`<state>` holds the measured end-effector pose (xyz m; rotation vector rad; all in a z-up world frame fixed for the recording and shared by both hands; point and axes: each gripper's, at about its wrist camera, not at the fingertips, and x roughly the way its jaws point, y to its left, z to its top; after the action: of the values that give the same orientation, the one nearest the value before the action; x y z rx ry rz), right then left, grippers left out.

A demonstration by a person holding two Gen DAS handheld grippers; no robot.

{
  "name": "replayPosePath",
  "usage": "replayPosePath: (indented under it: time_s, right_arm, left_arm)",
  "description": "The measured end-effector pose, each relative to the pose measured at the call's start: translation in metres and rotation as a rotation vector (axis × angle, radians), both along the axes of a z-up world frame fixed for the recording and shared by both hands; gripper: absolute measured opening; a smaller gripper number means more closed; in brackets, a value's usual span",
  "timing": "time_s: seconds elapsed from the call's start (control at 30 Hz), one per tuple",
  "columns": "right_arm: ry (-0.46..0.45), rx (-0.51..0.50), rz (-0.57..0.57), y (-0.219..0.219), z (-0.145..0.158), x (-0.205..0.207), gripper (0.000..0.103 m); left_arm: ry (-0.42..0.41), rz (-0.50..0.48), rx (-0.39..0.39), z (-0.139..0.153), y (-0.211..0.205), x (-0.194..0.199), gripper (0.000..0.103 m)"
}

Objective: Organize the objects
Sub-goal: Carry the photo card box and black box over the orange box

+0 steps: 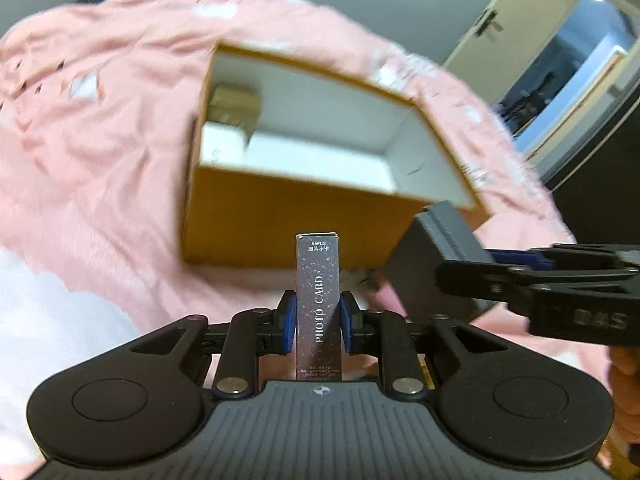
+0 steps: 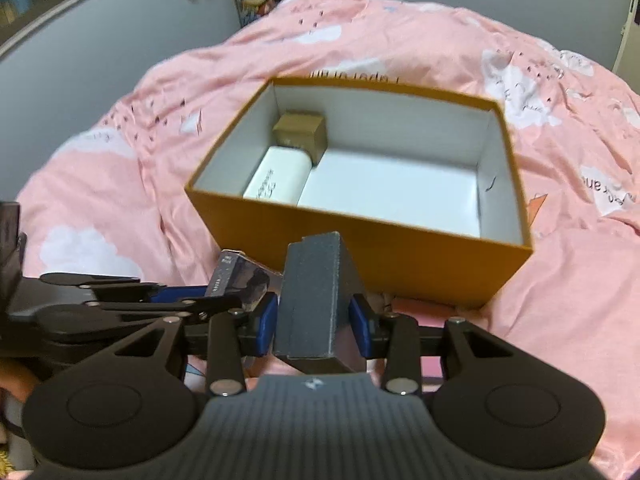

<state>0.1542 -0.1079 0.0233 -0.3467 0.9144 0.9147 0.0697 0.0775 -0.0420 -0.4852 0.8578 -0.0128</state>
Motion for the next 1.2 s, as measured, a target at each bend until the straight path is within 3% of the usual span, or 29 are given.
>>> replayPosePath:
  time_s: [0.37, 0.63, 0.83, 1.03, 1.2]
  right_arm:
    - [-0.055, 0.221, 0.008, -0.016, 0.058, 0.014, 0.041]
    - [-0.06, 0.253, -0.05, 0.009, 0.061, 0.065, 0.041]
    - [0.008, 0.175, -0.101, 0.03, 0.023, 0.105, 0.041]
    - [0.062, 0.079, -0.122, 0.041, -0.018, 0.129, 0.041]
    - [0.095, 0.023, -0.119, 0.05, -0.043, 0.141, 0.041]
  left_arm:
    - [-0.169, -0.005, -0.062, 0.066, 0.007, 0.014, 0.025]
    - [-0.2, 0.029, -0.058, 0.089, 0.033, 0.063, 0.025]
    - [-0.038, 0.041, -0.073, 0.046, 0.035, 0.116, 0.025]
    - [0.151, 0.054, -0.179, -0.016, 0.036, 0.151, 0.025]
    - [0.23, 0.029, -0.177, -0.041, 0.026, 0.163, 0.025]
